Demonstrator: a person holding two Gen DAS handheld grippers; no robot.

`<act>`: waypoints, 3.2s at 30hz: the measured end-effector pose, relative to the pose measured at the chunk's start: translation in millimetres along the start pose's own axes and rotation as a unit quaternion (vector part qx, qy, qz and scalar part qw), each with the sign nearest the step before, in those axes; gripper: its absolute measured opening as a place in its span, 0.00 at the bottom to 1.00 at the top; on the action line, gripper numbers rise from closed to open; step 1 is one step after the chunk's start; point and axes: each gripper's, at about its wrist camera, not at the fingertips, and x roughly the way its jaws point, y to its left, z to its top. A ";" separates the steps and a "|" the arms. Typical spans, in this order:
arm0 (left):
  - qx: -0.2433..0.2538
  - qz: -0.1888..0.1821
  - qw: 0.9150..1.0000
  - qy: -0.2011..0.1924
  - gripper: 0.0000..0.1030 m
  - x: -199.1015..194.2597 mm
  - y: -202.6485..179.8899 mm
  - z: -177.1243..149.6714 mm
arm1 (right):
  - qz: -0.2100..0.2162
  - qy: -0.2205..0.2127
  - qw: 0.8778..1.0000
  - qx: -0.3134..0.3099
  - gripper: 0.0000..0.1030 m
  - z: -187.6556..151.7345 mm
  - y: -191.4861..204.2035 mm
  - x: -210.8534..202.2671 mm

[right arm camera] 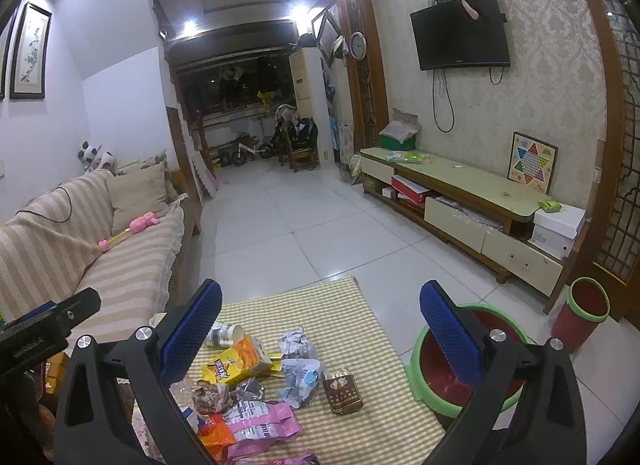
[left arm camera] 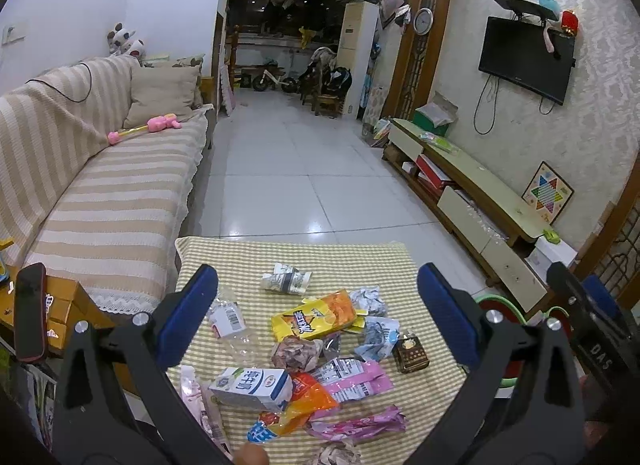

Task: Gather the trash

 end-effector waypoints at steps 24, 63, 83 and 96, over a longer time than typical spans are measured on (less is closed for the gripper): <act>0.009 0.016 1.000 0.003 0.95 3.6 -3.0 -0.4 | -0.003 0.002 1.000 0.000 0.93 -0.4 -1.1 1.1; 0.002 0.026 1.000 0.016 0.95 8.0 4.4 -3.2 | -0.003 0.007 1.000 -0.001 0.93 -17.5 1.4 6.1; -0.102 0.071 0.945 0.302 0.76 78.9 143.2 -176.6 | 0.089 0.246 0.961 -0.088 0.93 -145.1 40.1 54.9; -0.098 0.089 0.940 0.314 0.73 133.3 150.4 -190.0 | 0.173 0.425 0.887 -0.046 0.80 -224.6 57.5 77.3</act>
